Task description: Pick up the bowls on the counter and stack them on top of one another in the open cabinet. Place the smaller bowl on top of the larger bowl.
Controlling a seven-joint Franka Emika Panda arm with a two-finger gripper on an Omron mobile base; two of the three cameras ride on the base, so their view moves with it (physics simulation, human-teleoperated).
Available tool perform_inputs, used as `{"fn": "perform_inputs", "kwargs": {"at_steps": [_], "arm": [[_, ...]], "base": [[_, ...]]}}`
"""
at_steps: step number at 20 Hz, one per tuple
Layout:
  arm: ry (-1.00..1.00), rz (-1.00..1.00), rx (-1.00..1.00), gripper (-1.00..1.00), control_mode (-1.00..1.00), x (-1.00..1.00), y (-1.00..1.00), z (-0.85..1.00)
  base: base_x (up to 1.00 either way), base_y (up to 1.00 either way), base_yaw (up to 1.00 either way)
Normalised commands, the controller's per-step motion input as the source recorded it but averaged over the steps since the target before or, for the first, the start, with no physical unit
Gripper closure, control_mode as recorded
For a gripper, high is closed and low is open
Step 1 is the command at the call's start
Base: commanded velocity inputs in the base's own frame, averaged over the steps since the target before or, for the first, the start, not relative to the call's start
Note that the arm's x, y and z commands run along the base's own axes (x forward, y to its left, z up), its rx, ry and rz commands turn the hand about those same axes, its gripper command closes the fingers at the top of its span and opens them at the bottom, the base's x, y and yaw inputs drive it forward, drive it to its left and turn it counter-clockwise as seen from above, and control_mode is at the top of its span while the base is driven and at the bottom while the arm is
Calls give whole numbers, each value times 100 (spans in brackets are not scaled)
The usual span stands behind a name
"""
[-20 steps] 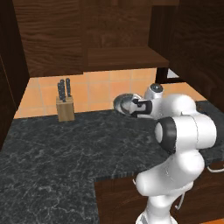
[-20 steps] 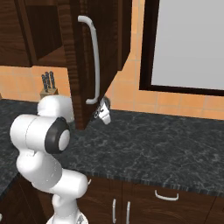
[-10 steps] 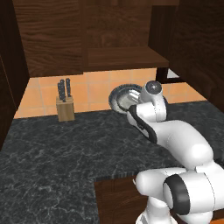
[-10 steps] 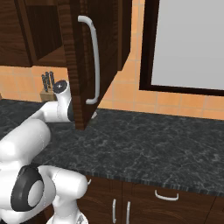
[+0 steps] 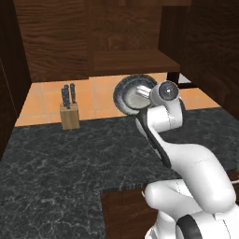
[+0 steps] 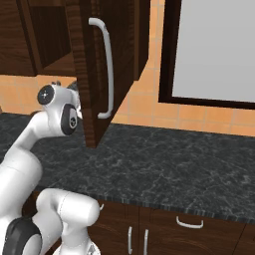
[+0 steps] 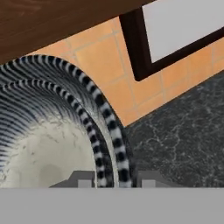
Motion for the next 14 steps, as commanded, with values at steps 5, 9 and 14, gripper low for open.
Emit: {"fn": "perform_inputs", "kwargs": {"at_steps": [5, 9, 14], "arm": [[-8, 4, -10, 100, -100, -42, 6, 100], [-1, 1, -11, 100, -100, -66, 0, 24], [-2, 0, -9, 100, -100, -64, 16, 14]], "base": [[0, 0, 0], [0, 0, 0], [0, 0, 0]]}}
